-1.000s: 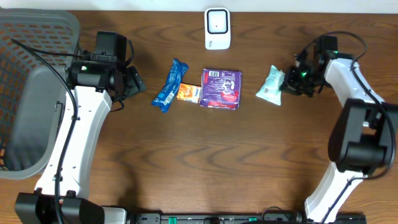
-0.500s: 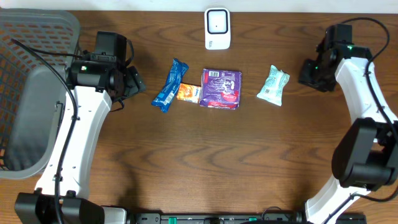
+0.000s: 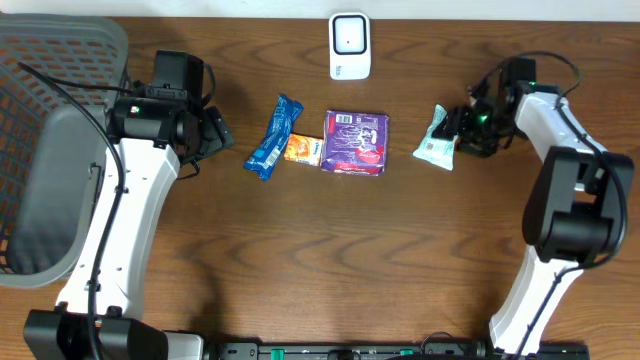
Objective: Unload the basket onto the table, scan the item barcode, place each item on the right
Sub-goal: 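Lift the wipes pack with the right gripper, turn it, set it down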
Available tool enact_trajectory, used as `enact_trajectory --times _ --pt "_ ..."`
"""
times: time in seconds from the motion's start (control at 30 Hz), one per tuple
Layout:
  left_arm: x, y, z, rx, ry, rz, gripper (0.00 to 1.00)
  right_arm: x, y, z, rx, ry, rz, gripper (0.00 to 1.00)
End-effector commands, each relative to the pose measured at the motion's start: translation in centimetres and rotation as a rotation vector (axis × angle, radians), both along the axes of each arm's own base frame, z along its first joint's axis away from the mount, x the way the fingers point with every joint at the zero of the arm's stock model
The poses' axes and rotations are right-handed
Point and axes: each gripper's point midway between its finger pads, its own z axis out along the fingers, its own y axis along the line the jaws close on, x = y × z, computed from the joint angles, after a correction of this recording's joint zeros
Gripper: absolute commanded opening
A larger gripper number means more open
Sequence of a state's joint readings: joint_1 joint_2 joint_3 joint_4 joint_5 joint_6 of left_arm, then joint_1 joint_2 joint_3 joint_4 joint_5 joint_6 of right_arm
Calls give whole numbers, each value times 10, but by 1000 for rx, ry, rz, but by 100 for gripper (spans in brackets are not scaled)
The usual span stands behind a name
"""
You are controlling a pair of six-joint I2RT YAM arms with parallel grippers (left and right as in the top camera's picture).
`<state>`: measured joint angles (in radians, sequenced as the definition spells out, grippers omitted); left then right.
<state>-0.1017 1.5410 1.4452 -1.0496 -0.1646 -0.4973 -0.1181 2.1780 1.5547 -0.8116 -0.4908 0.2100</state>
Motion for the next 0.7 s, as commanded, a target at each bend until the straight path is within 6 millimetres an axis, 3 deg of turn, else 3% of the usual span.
enact_trajectory --times 0.0,0.1,0.13,0.17,0.3,0.4,0.67 --pt "-2 4 1 17 -1 12 98 -5 2 -20 47 40 0 44" --pt "-2 4 1 17 -1 12 98 -4 -1 -32 47 48 -4 21" --pt "-2 4 1 17 -1 12 98 -4 -2 -34 43 43 3 4" --pt "-2 4 1 17 -1 12 98 -4 -3 -35 37 40 9 1" --pt "-2 4 1 17 -1 12 98 -2 -16 -28 -43 36 2 1" --pt "-2 4 1 17 -1 12 98 2 -36 -8 -172 26 -13 1" --pt "-2 4 1 17 -1 12 98 -14 -113 58 -839 52 -275 1"
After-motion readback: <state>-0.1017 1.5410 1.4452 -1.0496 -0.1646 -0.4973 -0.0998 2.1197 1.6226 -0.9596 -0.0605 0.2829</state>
